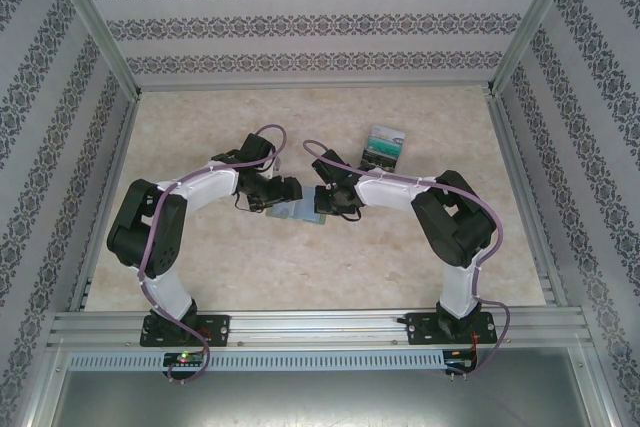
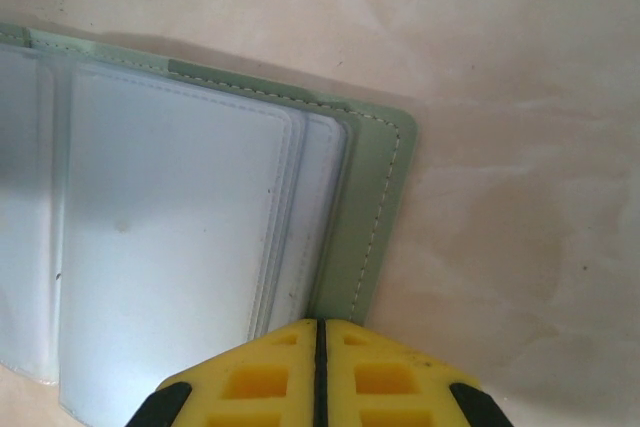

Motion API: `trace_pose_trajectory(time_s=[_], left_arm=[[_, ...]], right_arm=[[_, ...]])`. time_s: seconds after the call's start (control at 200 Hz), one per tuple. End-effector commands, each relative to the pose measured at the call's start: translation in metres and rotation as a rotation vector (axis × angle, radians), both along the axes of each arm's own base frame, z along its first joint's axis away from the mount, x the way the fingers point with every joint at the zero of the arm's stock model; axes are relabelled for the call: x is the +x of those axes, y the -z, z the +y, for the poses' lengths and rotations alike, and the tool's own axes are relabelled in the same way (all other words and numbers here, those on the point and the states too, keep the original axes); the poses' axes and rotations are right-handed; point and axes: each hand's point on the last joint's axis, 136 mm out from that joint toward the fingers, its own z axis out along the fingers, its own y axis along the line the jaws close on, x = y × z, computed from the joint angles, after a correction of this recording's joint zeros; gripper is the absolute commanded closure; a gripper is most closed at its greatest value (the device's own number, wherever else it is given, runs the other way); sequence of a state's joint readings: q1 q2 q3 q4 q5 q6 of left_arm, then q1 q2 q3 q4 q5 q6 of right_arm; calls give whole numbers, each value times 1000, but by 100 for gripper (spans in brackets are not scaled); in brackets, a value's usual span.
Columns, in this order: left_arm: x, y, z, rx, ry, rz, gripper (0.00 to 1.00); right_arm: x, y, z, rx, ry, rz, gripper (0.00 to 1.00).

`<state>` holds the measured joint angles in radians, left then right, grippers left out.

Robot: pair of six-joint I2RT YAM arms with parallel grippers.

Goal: Take the credit cards out of the card holder

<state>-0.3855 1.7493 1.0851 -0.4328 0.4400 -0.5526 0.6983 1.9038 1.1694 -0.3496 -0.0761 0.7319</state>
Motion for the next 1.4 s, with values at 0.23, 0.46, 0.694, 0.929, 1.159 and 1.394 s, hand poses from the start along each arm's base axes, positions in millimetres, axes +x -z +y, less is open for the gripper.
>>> trace_pose_trajectory(time_s=[0.23, 0.46, 0.694, 0.929, 1.159, 1.394], left_arm=[[1, 5, -5, -4, 31, 2, 15], [0, 8, 2, 36, 18, 3, 15], [0, 6, 3, 35, 11, -3, 15], [-5, 10, -7, -20, 37, 23, 16], [-9, 12, -18, -64, 63, 39, 17], [-12, 8, -27, -109, 83, 43, 17]], right_arm=[[-8, 13, 6, -12, -10, 34, 100], [-9, 14, 5, -11, -9, 37, 100], [-10, 15, 6, -7, -10, 42, 100], [-11, 16, 6, -9, -11, 44, 100], [-12, 16, 8, -8, -14, 45, 100], [-12, 15, 8, -7, -14, 45, 100]])
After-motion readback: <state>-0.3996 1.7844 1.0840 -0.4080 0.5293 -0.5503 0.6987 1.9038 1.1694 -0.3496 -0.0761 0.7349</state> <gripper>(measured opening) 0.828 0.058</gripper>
